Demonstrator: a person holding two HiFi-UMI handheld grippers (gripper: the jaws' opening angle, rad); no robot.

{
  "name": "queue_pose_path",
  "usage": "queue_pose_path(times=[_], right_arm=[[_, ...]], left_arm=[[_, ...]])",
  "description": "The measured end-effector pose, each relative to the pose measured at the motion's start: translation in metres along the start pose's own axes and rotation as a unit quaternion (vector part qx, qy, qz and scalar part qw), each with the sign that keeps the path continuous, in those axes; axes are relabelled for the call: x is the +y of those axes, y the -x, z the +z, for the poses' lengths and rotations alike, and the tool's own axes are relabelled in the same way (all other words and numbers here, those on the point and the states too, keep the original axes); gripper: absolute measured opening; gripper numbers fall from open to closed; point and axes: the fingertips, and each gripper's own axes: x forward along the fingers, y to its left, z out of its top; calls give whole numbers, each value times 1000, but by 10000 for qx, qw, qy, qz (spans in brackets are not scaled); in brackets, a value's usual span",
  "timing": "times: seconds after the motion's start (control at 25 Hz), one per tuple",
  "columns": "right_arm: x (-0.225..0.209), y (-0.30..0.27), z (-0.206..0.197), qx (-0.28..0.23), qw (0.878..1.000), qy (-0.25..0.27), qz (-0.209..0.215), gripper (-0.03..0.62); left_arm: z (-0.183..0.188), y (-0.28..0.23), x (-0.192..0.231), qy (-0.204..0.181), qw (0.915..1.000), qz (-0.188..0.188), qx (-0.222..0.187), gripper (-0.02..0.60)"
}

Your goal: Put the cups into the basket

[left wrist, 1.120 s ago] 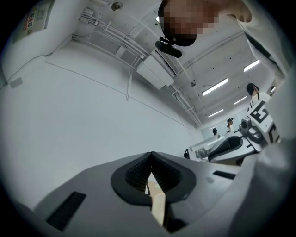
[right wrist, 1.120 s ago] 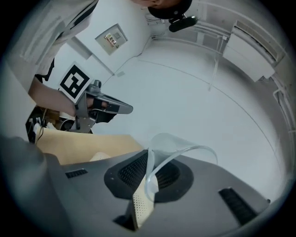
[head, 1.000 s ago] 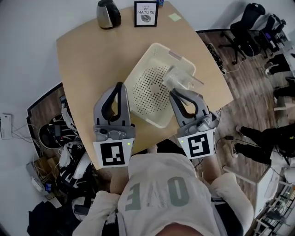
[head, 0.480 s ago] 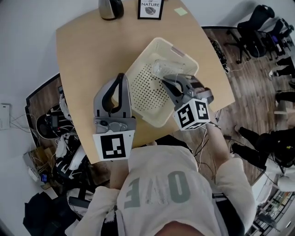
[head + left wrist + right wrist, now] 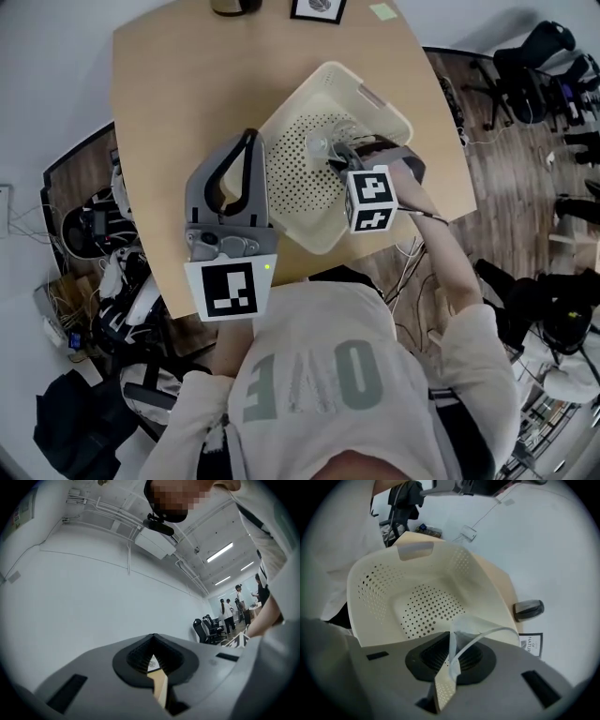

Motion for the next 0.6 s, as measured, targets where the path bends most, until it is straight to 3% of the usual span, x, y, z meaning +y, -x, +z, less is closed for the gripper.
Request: queue_pose_path(times=[0.12, 0.28, 0.44, 0.6], right_arm=[[12, -23, -6, 331, 9974, 548, 330, 28], [24, -42, -10, 556, 9925, 892, 629, 28], [29, -54, -12, 679, 9893, 1026, 788, 32], [30, -59, -8, 604, 9917, 844, 758, 53]], left_arm=[[-7, 0, 6, 11, 10000, 54, 77, 5], [-12, 3, 12, 70, 9998, 135, 105, 5], [-19, 2, 14, 124, 9997, 145, 167, 5], [-19, 4, 16, 130, 9996, 153, 175, 5]])
